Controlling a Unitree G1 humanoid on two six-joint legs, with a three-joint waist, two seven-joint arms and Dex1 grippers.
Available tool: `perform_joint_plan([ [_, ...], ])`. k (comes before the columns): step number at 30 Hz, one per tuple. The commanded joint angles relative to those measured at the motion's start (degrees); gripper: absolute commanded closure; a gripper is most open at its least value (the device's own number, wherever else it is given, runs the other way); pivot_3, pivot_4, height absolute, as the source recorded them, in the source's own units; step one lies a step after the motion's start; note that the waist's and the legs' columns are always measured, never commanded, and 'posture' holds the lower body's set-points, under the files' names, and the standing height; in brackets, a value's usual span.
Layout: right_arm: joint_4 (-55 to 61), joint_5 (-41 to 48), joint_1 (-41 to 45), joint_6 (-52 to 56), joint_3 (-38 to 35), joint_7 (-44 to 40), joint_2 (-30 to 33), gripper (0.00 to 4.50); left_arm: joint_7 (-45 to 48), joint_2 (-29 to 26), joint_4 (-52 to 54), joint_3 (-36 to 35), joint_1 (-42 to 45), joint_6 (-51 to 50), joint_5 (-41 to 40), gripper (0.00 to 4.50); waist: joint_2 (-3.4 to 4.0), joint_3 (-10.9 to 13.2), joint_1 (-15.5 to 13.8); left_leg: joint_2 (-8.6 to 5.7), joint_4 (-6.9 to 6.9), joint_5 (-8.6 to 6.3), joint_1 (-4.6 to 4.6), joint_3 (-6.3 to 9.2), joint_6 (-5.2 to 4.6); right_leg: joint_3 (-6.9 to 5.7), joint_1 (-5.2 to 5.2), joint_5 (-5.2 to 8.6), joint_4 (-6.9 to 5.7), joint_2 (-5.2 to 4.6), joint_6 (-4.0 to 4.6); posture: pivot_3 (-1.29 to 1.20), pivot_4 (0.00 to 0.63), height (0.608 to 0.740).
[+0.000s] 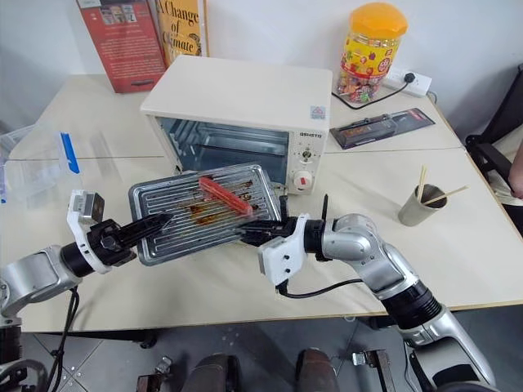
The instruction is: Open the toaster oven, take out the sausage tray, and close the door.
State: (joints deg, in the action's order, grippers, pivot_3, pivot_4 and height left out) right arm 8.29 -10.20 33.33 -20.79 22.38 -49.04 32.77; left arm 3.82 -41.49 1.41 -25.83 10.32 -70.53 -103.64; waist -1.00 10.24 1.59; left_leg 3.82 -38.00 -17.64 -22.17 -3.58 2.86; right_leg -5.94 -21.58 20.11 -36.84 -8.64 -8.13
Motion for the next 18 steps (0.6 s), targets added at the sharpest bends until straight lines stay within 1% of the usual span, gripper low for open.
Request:
perform_joint_plan([
  [1,4.5,3.2,1.6,1.8,-2.5,-0.9,0.0,2.44,-2.5,-1.1,1.6,1.2,-1.4,1.7,-1.6,4.5,0.0,0.0,0.0,0.0,0.0,0.0,0.0,0.0,0.0,0.0,0.0,0.0,0.01,0.0,0.0,0.0,0.15,0.74],
  [4,5.8,4.8,1.2,3.1,-2.7,-3.0,0.8,1.45,-4.5,0.1,2.2,2.1,-2.2,4.3,-4.0,4.5,0.0,0.0,0.0,0.0,0.0,0.0,0.0,-0.01,0.0,0.01,0.0,0.0,0.03,0.0,0.0,0.0,0.15,0.74],
  [8,8.4,10.9,0.9,6.9,-4.0,-6.9,2.1,0.13,-7.0,1.7,3.6,3.3,-3.6,7.5,-7.1,4.5,0.0,0.0,-0.1,-0.01,0.01,0.0,0.0,-0.01,0.0,0.01,0.01,0.0,0.04,0.0,0.0,0.0,0.15,0.74],
  [9,9.7,14.2,0.7,10.1,-5.1,-7.8,2.3,0.05,-7.7,2.2,4.3,3.5,-4.1,8.4,-8.1,4.5,0.0,0.0,-0.1,0.0,0.01,0.0,0.0,-0.01,0.0,0.01,0.02,0.0,0.05,-0.01,0.0,0.0,0.15,0.74],
  [11,11.5,19.3,0.3,15.4,-6.8,-9.3,2.9,0.05,-8.4,3.3,5.6,3.8,-5.2,9.8,-9.2,4.5,0.0,0.0,-0.1,0.0,0.0,0.0,0.0,-0.01,0.0,0.02,0.03,0.0,0.06,-0.01,0.0,0.0,0.15,0.74],
  [14,12.3,21.5,-0.1,18.4,-8.3,-10.4,3.9,0.05,-9.1,5.0,6.9,3.7,-6.5,11.4,-9.4,4.5,0.0,0.0,-0.1,-0.01,0.0,-0.01,0.0,-0.01,0.0,0.01,0.05,0.0,0.08,0.0,0.01,0.0,0.15,0.74],
  [18,12.4,25.7,-2.7,23.4,-10.9,-14.8,8.5,0.05,-9.8,8.3,9.4,2.0,-8.7,13.5,-9.4,4.5,0.0,0.0,-0.2,-0.01,0.02,-0.01,0.0,-0.03,-0.01,0.0,0.08,0.0,0.21,0.01,0.01,0.0,0.15,0.74],
])
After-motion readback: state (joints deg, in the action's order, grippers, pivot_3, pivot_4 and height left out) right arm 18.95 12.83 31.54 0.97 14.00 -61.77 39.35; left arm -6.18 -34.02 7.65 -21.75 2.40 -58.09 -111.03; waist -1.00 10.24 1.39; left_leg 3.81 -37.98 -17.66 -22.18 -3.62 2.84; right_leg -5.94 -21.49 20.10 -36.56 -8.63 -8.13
